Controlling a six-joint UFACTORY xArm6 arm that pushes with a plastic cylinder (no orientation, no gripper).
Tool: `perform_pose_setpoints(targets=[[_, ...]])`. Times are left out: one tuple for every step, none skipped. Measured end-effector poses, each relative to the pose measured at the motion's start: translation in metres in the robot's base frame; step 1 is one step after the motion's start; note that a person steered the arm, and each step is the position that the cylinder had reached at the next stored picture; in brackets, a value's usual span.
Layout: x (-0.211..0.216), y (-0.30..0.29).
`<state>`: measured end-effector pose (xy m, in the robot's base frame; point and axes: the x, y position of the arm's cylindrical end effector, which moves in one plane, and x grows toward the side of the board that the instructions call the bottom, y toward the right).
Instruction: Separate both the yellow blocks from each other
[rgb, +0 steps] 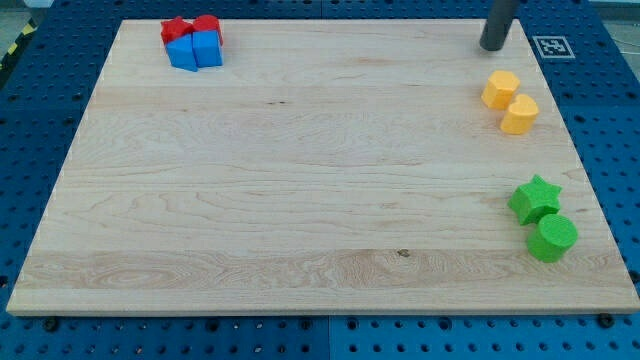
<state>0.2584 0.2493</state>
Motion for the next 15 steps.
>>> perform_pose_setpoints(targets=[[0.014,0.019],[0.043,0.019],[0.069,0.019],[0.071,0.019],[0.073,0.019],[0.091,0.005],[0.096,-0.002],[0.099,-0.007],[0.099,-0.033],[0.100,-0.030],[0.104,-0.012],[0.120,-0.007],[0.133,-0.007],[0.131,-0.007],[0.132,0.001]])
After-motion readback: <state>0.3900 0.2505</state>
